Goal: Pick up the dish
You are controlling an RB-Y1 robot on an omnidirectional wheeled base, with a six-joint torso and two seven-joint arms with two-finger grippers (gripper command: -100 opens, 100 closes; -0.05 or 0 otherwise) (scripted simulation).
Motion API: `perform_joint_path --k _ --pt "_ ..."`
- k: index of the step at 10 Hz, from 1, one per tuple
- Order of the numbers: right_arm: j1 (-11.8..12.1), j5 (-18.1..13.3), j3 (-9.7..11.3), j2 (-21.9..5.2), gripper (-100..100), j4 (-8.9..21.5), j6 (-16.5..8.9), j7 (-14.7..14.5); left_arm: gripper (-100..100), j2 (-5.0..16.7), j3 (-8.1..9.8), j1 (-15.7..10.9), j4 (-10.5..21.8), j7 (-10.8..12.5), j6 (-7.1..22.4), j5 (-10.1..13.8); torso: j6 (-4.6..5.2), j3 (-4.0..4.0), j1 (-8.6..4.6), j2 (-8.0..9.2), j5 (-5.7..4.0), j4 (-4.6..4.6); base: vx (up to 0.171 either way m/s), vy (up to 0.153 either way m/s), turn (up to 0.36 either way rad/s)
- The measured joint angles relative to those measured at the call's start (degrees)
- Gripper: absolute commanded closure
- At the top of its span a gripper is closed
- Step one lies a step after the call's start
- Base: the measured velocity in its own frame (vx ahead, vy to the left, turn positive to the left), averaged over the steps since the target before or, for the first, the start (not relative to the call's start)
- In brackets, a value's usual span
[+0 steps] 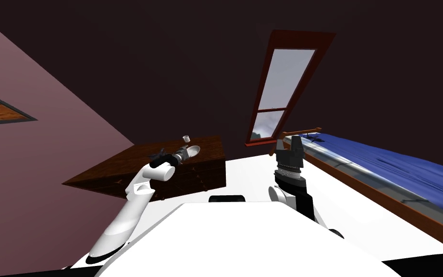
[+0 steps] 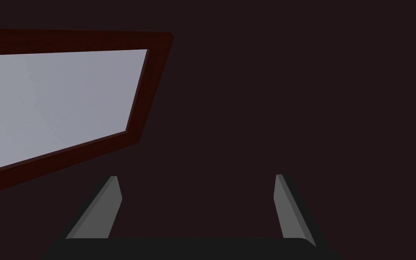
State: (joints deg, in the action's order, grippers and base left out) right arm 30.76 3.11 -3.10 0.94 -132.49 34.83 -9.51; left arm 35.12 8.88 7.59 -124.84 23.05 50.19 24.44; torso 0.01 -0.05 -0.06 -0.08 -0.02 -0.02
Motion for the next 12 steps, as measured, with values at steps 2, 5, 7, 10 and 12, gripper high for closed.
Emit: perform_joint_path --k 2,5,7,10,12 --pt "0.00 0.00 0.00 0.00 0 0.00 0.00 0.00 -100 1.15 0.86 0.13 0.67 0.80 3.16 1.18 0.00 0.00 0.01 0.00 0.01 0.00 0.019 -0.014 -0.055" --pt "0.00 0.00 0.00 0.00 0 0.00 0.00 0.00 -100 2.57 1.86 -0.05 1.85 1.87 7.22 2.56 -0.02 0.00 0.02 0.01 0.01 0.00 0.020 -0.015 -0.069" --pt "0.00 0.00 0.00 0.00 0 0.00 0.00 0.00 -100 3.63 2.49 -0.54 3.12 2.56 9.77 3.50 -0.02 0.00 0.04 0.00 0.01 0.00 0.021 -0.011 -0.071" --pt "0.00 0.00 0.00 0.00 0 0.00 0.00 0.00 -100 5.26 3.61 -0.90 4.70 3.72 13.91 4.91 0.00 -0.02 0.03 -0.03 0.01 -0.01 0.032 -0.009 -0.092" --pt "0.01 0.00 -0.01 0.00 0 0.00 0.00 0.00 -100 6.26 4.43 -0.67 5.61 4.66 16.71 5.76 -0.03 -0.04 0.05 -0.06 0.02 -0.02 0.033 -0.007 -0.069"
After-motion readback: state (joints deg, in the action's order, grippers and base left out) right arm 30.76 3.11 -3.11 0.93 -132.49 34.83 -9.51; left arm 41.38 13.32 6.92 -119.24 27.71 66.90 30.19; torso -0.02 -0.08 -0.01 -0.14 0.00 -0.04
